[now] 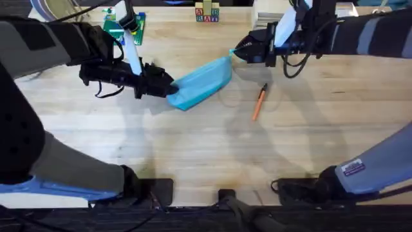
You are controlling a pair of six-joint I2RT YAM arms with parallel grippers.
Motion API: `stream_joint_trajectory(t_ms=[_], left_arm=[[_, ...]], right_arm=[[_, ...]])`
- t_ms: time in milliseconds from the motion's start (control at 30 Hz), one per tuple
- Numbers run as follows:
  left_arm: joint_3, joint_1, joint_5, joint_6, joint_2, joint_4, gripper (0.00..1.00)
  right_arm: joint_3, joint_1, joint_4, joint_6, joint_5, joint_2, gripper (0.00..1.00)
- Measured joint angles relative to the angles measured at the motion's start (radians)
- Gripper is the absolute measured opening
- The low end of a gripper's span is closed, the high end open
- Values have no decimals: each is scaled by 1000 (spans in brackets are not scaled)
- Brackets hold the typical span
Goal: Unzip the bag, pick up the pens from the table one at a time and place them inside, then zip the bag closed.
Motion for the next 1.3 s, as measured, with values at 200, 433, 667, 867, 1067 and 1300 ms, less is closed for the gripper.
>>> stream_joint_trajectory(t_ms=[200, 433, 667, 867, 1067, 1300], left_arm=[[0, 0, 0, 0, 0, 0, 42], [0, 0, 0, 0, 0, 0, 42], [0, 0, 0, 0, 0, 0, 42], [0, 0, 0, 0, 0, 0, 42], [0, 0, 0, 0, 0, 0, 42], [0, 0, 0, 0, 0, 0, 42]], right_arm=[[0, 0, 0, 9, -35, -5, 31], [0, 0, 2, 37, -85, -5, 31], [0, 0, 2, 61, -109, -5, 31], [0, 3, 1, 79, -111, -5, 31], [0, 11, 1, 83, -111, -5, 31], [0, 43, 3, 87, -114, -16, 31]])
